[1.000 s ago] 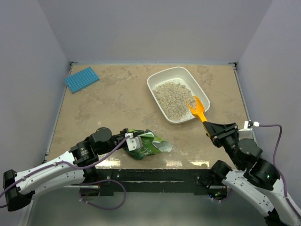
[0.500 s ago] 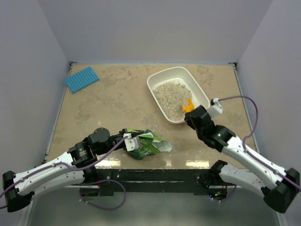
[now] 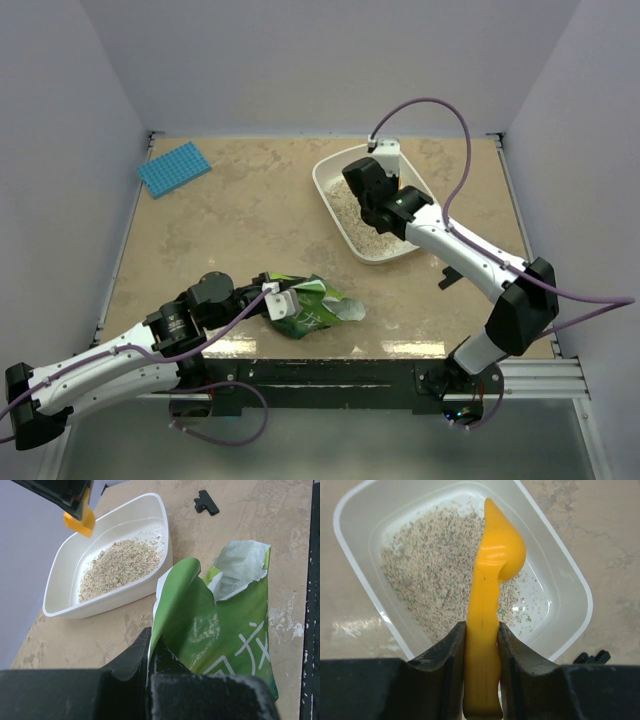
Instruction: Fill the litter box with clean litter
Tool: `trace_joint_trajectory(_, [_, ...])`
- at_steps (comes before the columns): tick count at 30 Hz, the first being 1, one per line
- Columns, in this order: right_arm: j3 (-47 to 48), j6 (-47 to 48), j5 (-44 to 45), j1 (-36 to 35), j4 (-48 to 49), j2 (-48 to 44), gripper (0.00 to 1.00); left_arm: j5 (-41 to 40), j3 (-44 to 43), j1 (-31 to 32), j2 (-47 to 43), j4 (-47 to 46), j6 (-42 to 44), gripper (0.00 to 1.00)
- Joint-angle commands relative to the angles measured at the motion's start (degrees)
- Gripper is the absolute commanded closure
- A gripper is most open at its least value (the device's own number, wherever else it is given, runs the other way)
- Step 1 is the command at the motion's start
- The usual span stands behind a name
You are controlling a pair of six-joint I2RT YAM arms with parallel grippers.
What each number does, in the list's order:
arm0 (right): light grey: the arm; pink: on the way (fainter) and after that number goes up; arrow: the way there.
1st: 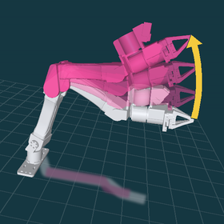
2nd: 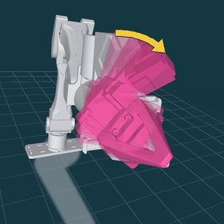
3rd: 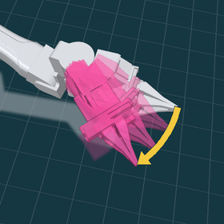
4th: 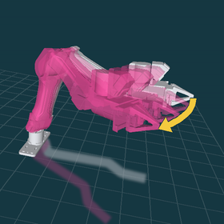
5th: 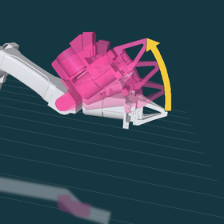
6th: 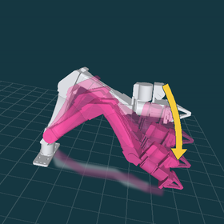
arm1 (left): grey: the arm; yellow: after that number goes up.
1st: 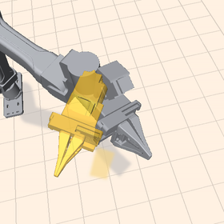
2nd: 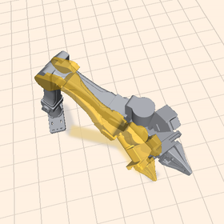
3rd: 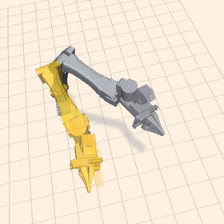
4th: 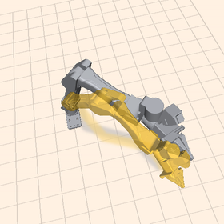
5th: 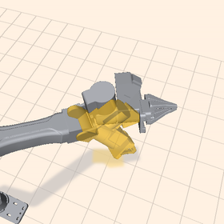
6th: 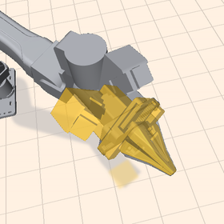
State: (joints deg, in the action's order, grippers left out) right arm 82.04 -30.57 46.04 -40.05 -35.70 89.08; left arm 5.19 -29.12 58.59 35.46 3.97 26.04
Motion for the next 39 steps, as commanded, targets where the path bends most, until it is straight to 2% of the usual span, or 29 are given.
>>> trace_joint_trajectory(1, [0.72,10.20,-3.15,1.02,-1.50,0.03,1.00,-1.93,0.47,0.30,-0.22,-2.12,-1.87,1.00])
trace_joint_trajectory(2, [0.93,9.65,-1.50,0.94,-1.39,2.13,1.00,-2.37,0.47,0.30,-0.31,-2.12,-1.96,1.00])
trace_joint_trajectory(6, [-2.48,9.92,-6.83,1.21,0.19,1.11,1.00,-3.52,0.65,0.30,-0.13,-2.21,-2.05,1.00])
trace_joint_trajectory(8, [-3.81,9.74,-8.60,1.47,1.77,-2.66,1.00,-3.70,0.56,0.30,-0.13,-2.21,-2.05,1.00])
trace_joint_trajectory(11, [-6.36,8.16,-10.53,5.41,1.86,-9.85,1.00,-4.14,0.56,0.30,-0.22,-2.21,-2.13,1.00])
trace_joint_trajectory(15, [-12.77,8.68,-9.82,15.32,3.27,-17.08,1.00,-3.87,0.39,0.30,0.04,-2.21,-2.14,1.00])
trace_joint_trajectory(20, [-18.13,7.37,-14.38,24.13,4.32,-21.83,1.00,-3.35,0.12,0.30,0.66,-2.21,-2.40,1.00])
trace_joint_trajectory(22, [-21.47,7.54,-17.72,30.54,7.03,-23.33,1.00,-3.26,0.03,0.30,0.40,-2.12,-2.75,1.00])
trace_joint_trajectory(24, [-24.36,8.07,-21.85,36.76,8.71,-23.25,1.00,-3.00,0.12,0.30,-0.13,-2.12,-2.84,1.00])
trace_joint_trajectory(26, [-25.78,7.02,-23.79,38.90,10.21,-21.76,1.00,-3.17,0.12,0.39,-0.39,-2.21,-2.93,1.00])
trace_joint_trajectory(31, [-29.48,4.73,-30.03,42.60,13.37,-15.96,1.00,-4.05,0.21,0.39,-1.10,-2.21,-3.02,1.00])
trace_joint_trajectory(34, [-31.67,4.81,-30.57,43.30,15.48,-13.93,1.00,-4.14,0.12,0.39,-1.62,-2.12,-2.93,1.00])
trace_joint_trajectory(35, [-32.37,4.81,-30.57,43.39,15.75,-13.58,0.93,-4.22,0.29,0.47,-1.80,-2.12,-2.93,1.00])
trace_joint_trajectory(37, [-33.08,4.73,-31.01,43.39,16.28,-13.58,0.89,-4.23,0.30,0.47,-1.98,-2.21,-2.84,1.00])
trace_joint_trajectory(39, [-33.79,4.64,-31.71,43.48,16.28,-14.02,0.75,-4.14,0.21,0.47,-1.98,-2.21,-2.84,1.00])
